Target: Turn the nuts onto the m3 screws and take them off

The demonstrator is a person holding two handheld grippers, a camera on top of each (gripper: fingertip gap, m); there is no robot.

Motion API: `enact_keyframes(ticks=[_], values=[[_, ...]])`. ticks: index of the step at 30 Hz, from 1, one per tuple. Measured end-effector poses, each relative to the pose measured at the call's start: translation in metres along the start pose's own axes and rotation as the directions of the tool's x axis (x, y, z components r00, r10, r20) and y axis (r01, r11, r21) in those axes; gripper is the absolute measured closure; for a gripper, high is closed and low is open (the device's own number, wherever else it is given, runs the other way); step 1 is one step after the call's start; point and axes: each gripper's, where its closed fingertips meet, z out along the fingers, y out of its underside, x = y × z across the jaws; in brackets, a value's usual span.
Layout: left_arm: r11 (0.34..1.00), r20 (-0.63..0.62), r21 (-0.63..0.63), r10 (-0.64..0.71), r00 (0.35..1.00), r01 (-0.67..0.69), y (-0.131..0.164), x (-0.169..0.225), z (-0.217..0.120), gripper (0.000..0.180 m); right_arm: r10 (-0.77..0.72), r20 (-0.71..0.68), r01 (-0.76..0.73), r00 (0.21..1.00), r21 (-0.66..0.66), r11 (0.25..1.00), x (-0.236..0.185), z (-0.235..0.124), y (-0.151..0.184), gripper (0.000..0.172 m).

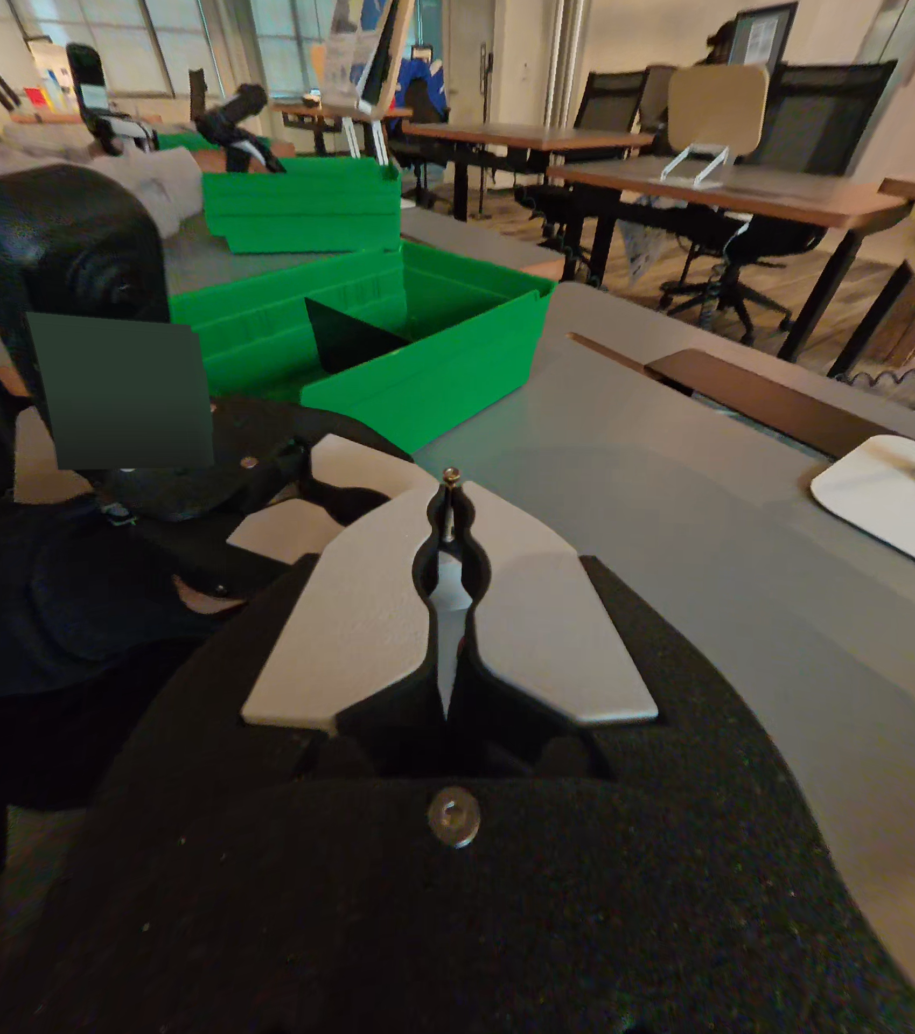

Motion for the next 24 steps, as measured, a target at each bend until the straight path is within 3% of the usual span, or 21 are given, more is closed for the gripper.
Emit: enact_keyframes(ticks=[5,10,24], values=[[0.99,0.001,-0.043,0.135,0.991,-0.134,0.005,0.009,0.003,0.164,0.023,0.01,-0.022,1.0,-0.067,0.998,0.001,-0.007,0.004,0.171],[0.992,0.0,-0.02,0.125,0.992,-0.125,0.003,0.007,0.0,0.165,0.066,0.026,-0.063,0.997,-0.124,0.99,0.002,-0.011,0.01,0.171],[0.994,-0.012,-0.006,0.112,0.994,-0.112,0.001,0.008,0.0,0.177,0.078,0.049,-0.074,0.996,-0.08,0.994,-0.001,-0.008,0.008,0.171]])
